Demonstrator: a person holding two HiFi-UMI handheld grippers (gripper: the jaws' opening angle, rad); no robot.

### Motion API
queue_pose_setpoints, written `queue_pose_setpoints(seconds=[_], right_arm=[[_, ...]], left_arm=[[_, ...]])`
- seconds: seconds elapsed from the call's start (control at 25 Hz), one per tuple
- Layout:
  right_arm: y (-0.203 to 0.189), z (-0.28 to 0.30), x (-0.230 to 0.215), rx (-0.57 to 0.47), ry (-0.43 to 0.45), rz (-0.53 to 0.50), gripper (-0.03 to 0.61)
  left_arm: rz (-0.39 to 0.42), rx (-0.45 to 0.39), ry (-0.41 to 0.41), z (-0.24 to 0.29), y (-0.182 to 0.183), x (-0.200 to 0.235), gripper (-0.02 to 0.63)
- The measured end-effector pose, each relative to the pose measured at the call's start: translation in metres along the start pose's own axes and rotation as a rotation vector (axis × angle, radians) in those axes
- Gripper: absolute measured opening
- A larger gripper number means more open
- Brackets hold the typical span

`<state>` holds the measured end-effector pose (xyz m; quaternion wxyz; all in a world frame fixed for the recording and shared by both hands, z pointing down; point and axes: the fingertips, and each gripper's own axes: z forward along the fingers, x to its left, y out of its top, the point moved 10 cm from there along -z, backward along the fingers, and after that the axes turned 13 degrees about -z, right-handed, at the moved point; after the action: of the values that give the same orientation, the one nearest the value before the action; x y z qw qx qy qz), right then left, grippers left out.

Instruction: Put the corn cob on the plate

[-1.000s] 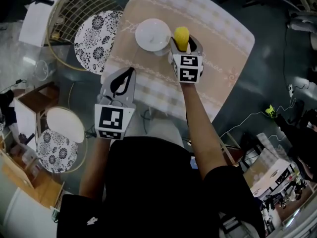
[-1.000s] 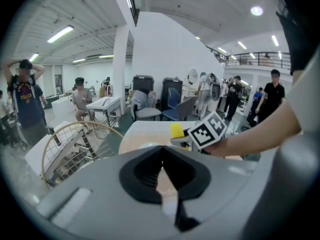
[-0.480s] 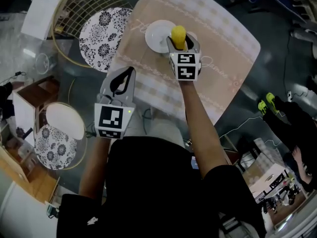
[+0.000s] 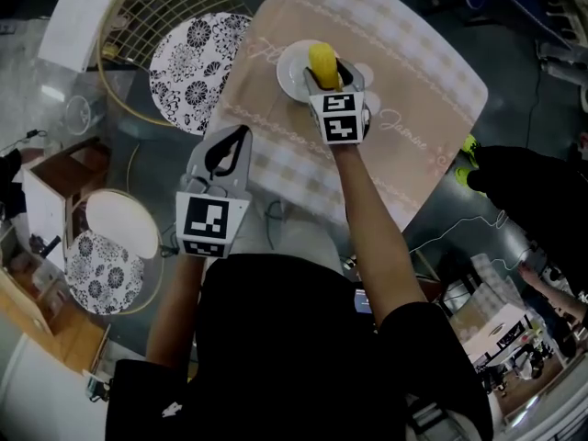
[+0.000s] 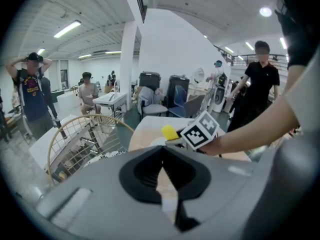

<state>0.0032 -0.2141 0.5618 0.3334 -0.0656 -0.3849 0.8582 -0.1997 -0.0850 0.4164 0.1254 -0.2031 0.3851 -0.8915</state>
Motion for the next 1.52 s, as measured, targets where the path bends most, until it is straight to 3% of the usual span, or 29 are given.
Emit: queue_pose_setpoints(seconds=[0.48,0.96,1.16,1.52], right_arm=[[-0.004,0.036,0.006,0.08,0.059,-0.071,0.255],[-0.005,0.049,0.007,0.128,0.08,-0.034,0.258],[-0.004,0.04,0.006,0.104,0.097,0.028,0.268],[0.006,-0.018,-0.001,-0.014,0.085,0.036,0.264]], left_arm=[[-0.014,0.015,0.021,0.003,0.001,0.016,0.006],[-0.01,0.013,0.033,-0.002,0.004,0.017,0.005],[0.0,-0.002,0.024,-0.003,0.01,0.012,0.005],[0.025,-0.031,0.006,-0.009,0.016,-0.005,0.005]])
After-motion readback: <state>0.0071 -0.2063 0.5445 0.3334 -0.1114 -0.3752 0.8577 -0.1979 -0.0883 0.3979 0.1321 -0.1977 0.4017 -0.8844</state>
